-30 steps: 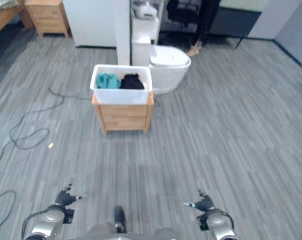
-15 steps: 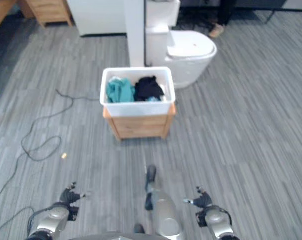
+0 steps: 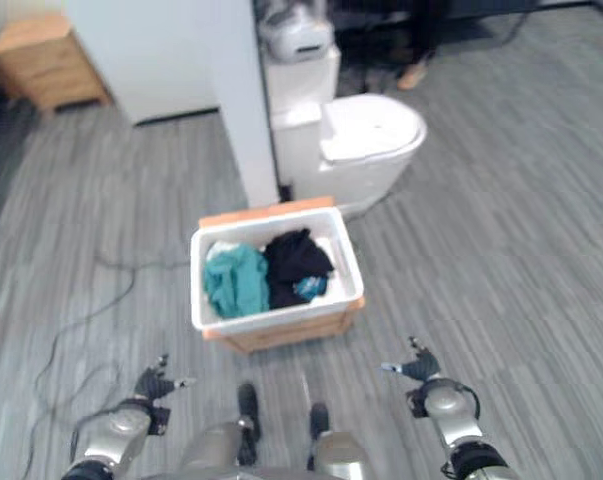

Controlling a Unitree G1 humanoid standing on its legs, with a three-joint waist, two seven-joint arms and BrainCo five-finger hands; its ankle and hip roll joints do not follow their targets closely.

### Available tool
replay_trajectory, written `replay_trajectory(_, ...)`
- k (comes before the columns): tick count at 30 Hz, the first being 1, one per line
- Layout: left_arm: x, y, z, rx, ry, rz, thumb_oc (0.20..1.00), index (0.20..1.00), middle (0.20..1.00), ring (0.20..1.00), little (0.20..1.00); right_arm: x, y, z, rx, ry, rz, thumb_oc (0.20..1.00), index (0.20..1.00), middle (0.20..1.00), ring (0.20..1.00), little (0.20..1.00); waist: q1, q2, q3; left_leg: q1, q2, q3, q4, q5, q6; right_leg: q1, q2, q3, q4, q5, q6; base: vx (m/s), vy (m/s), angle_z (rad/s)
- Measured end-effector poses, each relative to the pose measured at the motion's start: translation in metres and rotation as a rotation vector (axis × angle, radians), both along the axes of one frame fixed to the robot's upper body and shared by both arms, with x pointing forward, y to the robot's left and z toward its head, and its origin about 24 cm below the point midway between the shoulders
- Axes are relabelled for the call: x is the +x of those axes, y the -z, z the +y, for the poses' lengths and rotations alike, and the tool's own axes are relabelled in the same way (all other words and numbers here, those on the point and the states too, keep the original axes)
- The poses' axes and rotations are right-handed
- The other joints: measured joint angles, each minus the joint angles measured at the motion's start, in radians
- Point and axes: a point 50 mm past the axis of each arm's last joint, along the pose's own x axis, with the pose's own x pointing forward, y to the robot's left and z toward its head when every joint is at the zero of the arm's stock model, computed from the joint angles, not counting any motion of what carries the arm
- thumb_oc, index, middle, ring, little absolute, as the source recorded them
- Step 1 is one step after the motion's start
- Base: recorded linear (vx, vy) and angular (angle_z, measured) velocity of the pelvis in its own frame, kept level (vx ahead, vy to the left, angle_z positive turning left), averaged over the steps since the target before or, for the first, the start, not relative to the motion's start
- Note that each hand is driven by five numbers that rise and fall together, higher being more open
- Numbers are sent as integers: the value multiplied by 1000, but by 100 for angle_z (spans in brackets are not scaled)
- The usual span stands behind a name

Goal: Grab the laundry basket,head to the washer,open it,put in the laundry and shut it.

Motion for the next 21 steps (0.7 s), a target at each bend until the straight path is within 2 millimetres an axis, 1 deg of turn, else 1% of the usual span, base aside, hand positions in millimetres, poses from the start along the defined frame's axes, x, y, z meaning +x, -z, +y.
replay_trajectory(1, 2, -2, 2, 3, -2, -19, 1000, 1000, 1000, 1000, 1000, -2, 2, 0, 0, 2, 12, 1000, 1000, 1000, 1000, 1000, 15, -8, 0, 38, 1, 6, -47, -22, -8, -15, -13, 14, 23, -20, 11, -12, 12, -69)
replay_trajectory(2, 0, -1, 6, 10, -14, -7, 1000, 1000, 1000, 1000, 1000, 3, 0, 3, 3, -6, -1, 1000, 1000, 1000, 1000, 1000, 23, -3, 2, 69, 18, 10, -80, -56, 7, -51, -9, 33, 84, -42, 32, -41, -24, -105)
replay_trajectory(3, -2, -2, 11, 19, -28, 0, 1000, 1000, 1000, 1000, 1000, 10, -3, 7, 8, -17, -18, 1000, 1000, 1000, 1000, 1000, 28, -7, 6, 82, 19, 26, -94, -66, 19, -95, -15, 32, 169, -67, 53, -32, -61, -103)
replay_trajectory(4, -4, -2, 16, 32, -35, 7, 1000, 1000, 1000, 1000, 1000, 16, -6, 11, 10, -37, -40, 1000, 1000, 1000, 1000, 1000, 37, -14, 11, 91, 19, 50, -98, -69, 24, -150, -35, 19, 280, -102, 84, -20, -48, -73)
replay_trajectory(5, -1, -4, 19, 42, -34, 1, 1000, 1000, 1000, 1000, 1000, 19, -10, 14, 4, -57, -59, 1000, 1000, 1000, 1000, 1000, 40, -24, 13, 100, 8, 60, -97, -76, 33, -203, -59, 4, 390, -129, 103, -4, -89, -36)
replay_trajectory(6, 2, -7, 22, 49, -38, -13, 1000, 1000, 1000, 1000, 1000, 20, -11, 15, 2, -67, -68, 1000, 1000, 1000, 1000, 1000, 40, -32, 16, 112, -16, 55, -97, -91, 40, -244, -80, 5, 470, -164, 86, -4, -183, -4)
replay_trajectory(7, 5, -9, 23, 50, -41, -22, 1000, 1000, 1000, 1000, 1000, 21, -11, 16, 3, -68, -71, 1000, 1000, 1000, 1000, 1000, 44, -42, 16, 117, -20, 54, -97, -96, 38, -247, -97, 15, 476, -167, 81, -3, -184, 15)
replay_trajectory(8, 7, -11, 25, 54, -49, -32, 1000, 1000, 1000, 1000, 1000, 24, -15, 17, 7, -68, -88, 1000, 1000, 1000, 1000, 1000, 55, -45, 19, 116, -30, 58, -87, -105, 28, -264, -134, 27, 491, -172, 81, 53, -315, 17)
replay_trajectory(9, 4, -10, 28, 62, -63, -29, 1000, 1000, 1000, 1000, 1000, 29, -20, 19, 10, -75, -124, 1000, 1000, 1000, 1000, 1000, 61, -40, 20, 99, -31, 54, -56, -133, 46, -275, -187, 40, 481, -165, 92, 103, -266, 4)
replay_trajectory(10, 4, -12, 30, 66, -79, -37, 1000, 1000, 1000, 1000, 1000, 33, -23, 23, 19, -85, -141, 1000, 1000, 1000, 1000, 1000, 84, -38, 17, 85, -22, 53, -41, -132, 33, -273, -211, 43, 444, -165, 91, 165, -454, 21)
replay_trajectory(11, 3, -16, 35, 74, -86, -58, 1000, 1000, 1000, 1000, 1000, 31, -23, 26, 29, -97, -150, 1000, 1000, 1000, 1000, 1000, 100, -45, 13, 76, -22, 27, -39, -131, 23, -216, -208, 65, 328, -165, 92, 115, -316, 30)
replay_trajectory(12, 4, -19, 37, 80, -85, -70, 1000, 1000, 1000, 1000, 1000, 33, -26, 26, 26, -103, -162, 1000, 1000, 1000, 1000, 1000, 104, -49, 12, 70, -16, 16, -35, -129, 18, -186, -187, 72, 267, -142, 118, 68, -242, 49)
replay_trajectory(13, 5, -20, 36, 82, -80, -77, 1000, 1000, 1000, 1000, 1000, 39, -31, 24, 15, -110, -177, 1000, 1000, 1000, 1000, 1000, 104, -39, 10, 61, 0, 4, -37, -122, 7, -184, -168, 65, 253, -127, 129, 33, -185, 34)
replay_trajectory(14, 6, -22, 35, 80, -76, -88, 1000, 1000, 1000, 1000, 1000, 45, -36, 23, 5, -118, -193, 1000, 1000, 1000, 1000, 1000, 104, -33, 7, 51, 17, 1, -37, -118, 1, -186, -148, 66, 252, -120, 123, 35, -184, 31)
replay_trajectory(15, 9, -23, 33, 79, -70, -98, 1000, 1000, 1000, 1000, 1000, 54, -43, 22, -10, -129, -214, 1000, 1000, 1000, 1000, 1000, 104, -30, 7, 51, 39, 3, -46, -114, -5, -189, -129, 52, 258, -95, 109, 34, -207, 35)
replay_trajectory(16, 14, -23, 30, 80, -57, -96, 1000, 1000, 1000, 1000, 1000, 63, -50, 21, -33, -143, -229, 1000, 1000, 1000, 1000, 1000, 103, -24, 3, 49, 62, 5, -55, -114, -6, -196, -110, 34, 279, -100, 94, 17, -111, 38)
replay_trajectory(17, 21, -24, 25, 84, -29, -103, 1000, 1000, 1000, 1000, 1000, 70, -56, 20, -54, -167, -243, 1000, 1000, 1000, 1000, 1000, 101, -21, -5, 40, 82, 6, -58, -114, -6, -207, -99, 25, 280, -109, 70, 15, -82, 26)
replay_trajectory(18, 27, -27, 20, 88, -8, -116, 1000, 1000, 1000, 1000, 1000, 78, -63, 20, -59, -171, -268, 1000, 1000, 1000, 1000, 1000, 106, -19, -9, 38, 94, 6, -66, -124, -19, -215, -83, 19, 279, -110, 55, -6, -77, 14)
replay_trajectory(19, 34, -30, 17, 94, 6, -133, 1000, 1000, 1000, 1000, 1000, 88, -71, 23, -63, -179, -297, 1000, 1000, 1000, 1000, 1000, 102, -17, -9, 32, 105, 5, -72, -130, -19, -223, -71, 5, 282, -104, 45, -32, -58, 3)
replay_trajectory(20, 43, -34, 12, 98, 29, -151, 1000, 1000, 1000, 1000, 1000, 96, -75, 25, -75, -190, -308, 1000, 1000, 1000, 1000, 1000, 101, -9, -11, 20, 119, 2, -67, -128, -11, -232, -58, -3, 284, -101, 33, -77, -46, -4)
replay_trajectory(21, 54, -39, 6, 102, 52, -178, 1000, 1000, 1000, 1000, 1000, 104, -80, 29, -90, -205, -315, 1000, 1000, 1000, 1000, 1000, 103, -1, -11, 13, 130, 1, -57, -97, 6, -244, -45, -7, 297, -103, 23, -77, -35, -11)
